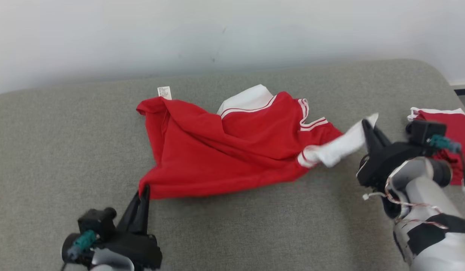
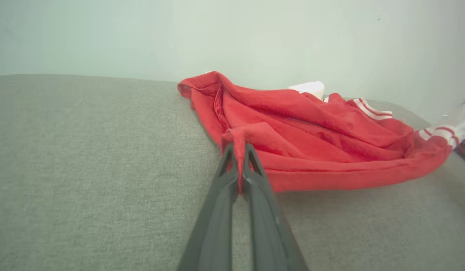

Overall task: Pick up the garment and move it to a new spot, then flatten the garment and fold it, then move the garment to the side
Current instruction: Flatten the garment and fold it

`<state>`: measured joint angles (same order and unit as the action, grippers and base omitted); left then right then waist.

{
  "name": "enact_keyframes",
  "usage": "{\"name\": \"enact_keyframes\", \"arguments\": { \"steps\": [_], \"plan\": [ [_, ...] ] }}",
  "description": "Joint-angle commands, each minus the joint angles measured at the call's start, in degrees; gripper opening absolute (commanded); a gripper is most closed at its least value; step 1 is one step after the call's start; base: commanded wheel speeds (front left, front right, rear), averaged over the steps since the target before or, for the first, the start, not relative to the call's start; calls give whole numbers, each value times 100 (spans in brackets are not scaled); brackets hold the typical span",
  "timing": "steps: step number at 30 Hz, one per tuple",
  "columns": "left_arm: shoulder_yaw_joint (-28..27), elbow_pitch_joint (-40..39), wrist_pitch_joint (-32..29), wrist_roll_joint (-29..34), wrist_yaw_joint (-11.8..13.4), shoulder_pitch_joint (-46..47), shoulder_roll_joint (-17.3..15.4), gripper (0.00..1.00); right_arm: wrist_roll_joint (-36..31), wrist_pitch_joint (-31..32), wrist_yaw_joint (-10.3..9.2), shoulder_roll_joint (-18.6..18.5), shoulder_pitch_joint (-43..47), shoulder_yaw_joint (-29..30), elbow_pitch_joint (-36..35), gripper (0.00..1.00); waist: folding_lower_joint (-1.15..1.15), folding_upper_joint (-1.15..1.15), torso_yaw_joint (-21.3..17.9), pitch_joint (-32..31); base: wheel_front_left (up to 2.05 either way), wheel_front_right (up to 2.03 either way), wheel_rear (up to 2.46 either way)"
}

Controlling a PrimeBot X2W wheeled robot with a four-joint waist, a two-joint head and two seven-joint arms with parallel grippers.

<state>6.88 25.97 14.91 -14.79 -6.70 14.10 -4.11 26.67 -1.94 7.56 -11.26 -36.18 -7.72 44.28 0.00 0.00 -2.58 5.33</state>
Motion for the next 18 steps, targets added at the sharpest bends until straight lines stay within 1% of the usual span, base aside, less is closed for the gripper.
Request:
{"name": "enact_keyframes", "arguments": {
  "steps": [1, 3, 7, 10, 12, 14, 16, 18],
  "plan": [
    [-11, -72, -32, -79, -26, 99, -57, 0, 58, 18, -18, -100, 42, -5, -114, 0, 0, 0, -80, -147, 0, 0, 0],
    [-54, -324, -149, -297, -39, 243, -65, 0, 206, 112, -18, -191, 13, -23, -587, 0, 0, 0, -129, -233, 0, 0, 0],
    [-123, -833, -592, -800, -76, 656, -289, 0, 510, 411, -18, -331, -156, 78, -1527, 0, 0, 0, -258, -313, 0, 0, 0],
    [-187, -1135, -1010, -1284, -68, 1054, -474, 0, 662, 707, -18, -314, -379, 175, -2014, 0, 0, 0, -410, -301, 0, 0, 0],
    [-129, -1315, -1314, -1561, -71, 1376, -639, 0, 656, 913, -17, -335, -631, 209, -2233, 0, 0, 0, -509, -240, 0, 0, 0],
    [-109, -1417, -1604, -1791, -68, 1700, -815, 0, 690, 1104, -17, -270, -929, 244, -2362, 0, 0, 0, -602, -151, 0, 0, 0],
    [-107, -1489, -1831, -1945, -68, 2076, -990, 0, 617, 1267, -17, -245, -1262, 272, -2421, 0, 0, 0, -676, -28, 0, 0, 0],
    [-144, -1508, -1979, -2067, -70, 2478, -1083, 0, 559, 1383, -17, -191, -1626, 336, -2411, 0, 0, 0, -729, 124, 0, 0, 0]
  ]
}}
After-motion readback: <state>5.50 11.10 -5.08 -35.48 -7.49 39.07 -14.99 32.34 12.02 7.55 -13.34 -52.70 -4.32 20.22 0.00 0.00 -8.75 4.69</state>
